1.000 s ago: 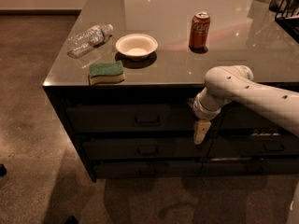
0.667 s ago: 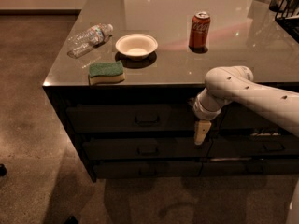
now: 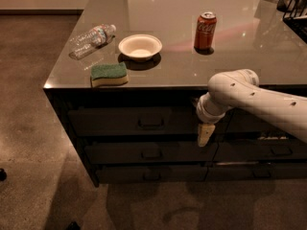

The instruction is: Open top drawer

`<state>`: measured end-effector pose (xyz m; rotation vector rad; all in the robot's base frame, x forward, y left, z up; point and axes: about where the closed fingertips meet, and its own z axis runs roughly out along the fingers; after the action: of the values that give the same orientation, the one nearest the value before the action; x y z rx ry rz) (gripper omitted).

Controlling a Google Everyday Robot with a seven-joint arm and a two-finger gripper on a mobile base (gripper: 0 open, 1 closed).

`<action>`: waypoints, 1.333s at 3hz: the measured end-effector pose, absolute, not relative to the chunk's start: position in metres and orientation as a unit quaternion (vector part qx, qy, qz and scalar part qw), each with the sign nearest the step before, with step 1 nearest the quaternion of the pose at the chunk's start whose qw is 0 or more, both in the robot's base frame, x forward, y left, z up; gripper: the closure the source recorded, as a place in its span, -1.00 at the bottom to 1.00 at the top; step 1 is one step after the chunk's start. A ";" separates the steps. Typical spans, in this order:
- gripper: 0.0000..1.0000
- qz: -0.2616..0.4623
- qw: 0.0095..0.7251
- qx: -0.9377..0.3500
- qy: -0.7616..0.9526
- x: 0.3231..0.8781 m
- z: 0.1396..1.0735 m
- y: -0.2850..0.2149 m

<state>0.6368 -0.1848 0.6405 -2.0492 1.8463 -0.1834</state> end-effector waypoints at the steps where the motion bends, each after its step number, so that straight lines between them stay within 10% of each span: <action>1: -1.00 -0.072 0.186 -0.730 0.654 0.632 0.642 -0.184; 4: 0.30 -0.023 0.185 -0.723 0.665 0.617 0.632 -0.190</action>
Offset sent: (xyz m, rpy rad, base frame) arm -0.0176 -0.0109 -0.0048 0.0328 0.0330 -0.0364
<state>0.6174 -0.1898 0.6318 -2.0366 1.8753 -0.0661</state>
